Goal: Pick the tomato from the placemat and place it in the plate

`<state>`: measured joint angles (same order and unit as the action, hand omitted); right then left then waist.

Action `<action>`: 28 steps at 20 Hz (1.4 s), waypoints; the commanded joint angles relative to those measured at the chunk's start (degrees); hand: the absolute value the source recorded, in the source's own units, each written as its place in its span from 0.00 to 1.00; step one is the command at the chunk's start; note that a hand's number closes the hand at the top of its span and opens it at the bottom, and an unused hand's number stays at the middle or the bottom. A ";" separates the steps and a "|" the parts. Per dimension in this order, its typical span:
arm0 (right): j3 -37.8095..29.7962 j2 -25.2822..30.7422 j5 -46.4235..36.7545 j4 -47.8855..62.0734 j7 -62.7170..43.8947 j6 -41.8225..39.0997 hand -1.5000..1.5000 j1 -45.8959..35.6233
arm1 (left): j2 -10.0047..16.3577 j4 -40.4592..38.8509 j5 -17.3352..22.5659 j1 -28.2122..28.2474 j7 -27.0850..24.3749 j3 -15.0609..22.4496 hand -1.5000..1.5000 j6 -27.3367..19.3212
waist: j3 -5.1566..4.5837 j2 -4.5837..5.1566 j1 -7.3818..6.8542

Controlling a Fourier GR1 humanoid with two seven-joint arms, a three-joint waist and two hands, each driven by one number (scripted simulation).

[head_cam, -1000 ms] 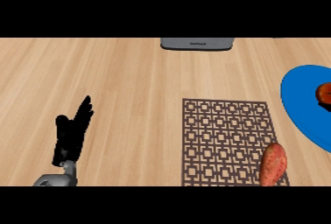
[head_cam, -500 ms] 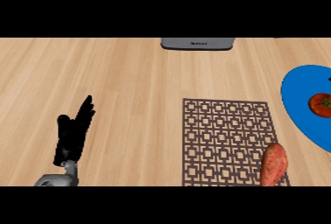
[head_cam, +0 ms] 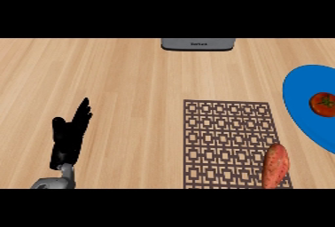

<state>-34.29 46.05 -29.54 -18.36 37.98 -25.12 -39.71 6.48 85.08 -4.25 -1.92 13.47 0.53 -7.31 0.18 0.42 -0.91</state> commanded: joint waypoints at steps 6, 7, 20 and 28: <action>-4.17 4.49 6.12 6.07 4.53 -11.19 0.00 2.76 | -0.88 -0.59 -1.59 -1.00 -0.09 0.77 0.50 -1.03 | 0.08 0.32 -0.52; -3.61 2.75 5.85 5.52 6.77 -9.98 0.00 3.80 | -1.65 -1.19 -1.42 -1.28 -0.32 1.04 0.50 -1.17 | 0.10 0.38 -0.56; -1.05 2.73 7.05 5.16 8.51 -6.49 0.00 5.27 | 0.45 -0.65 -0.02 -1.51 0.33 -0.82 0.50 1.10 | 0.11 0.39 -1.06; 1.08 0.55 6.33 6.29 9.98 0.30 0.00 6.79 | -1.01 -1.12 -0.55 -0.94 -0.52 0.16 0.50 0.94 | 0.08 0.35 -0.86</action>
<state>-33.71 47.31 -22.89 -13.42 43.46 -23.63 -33.36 5.81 85.27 -5.17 -2.50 13.61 0.61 -7.04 0.23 0.63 -1.59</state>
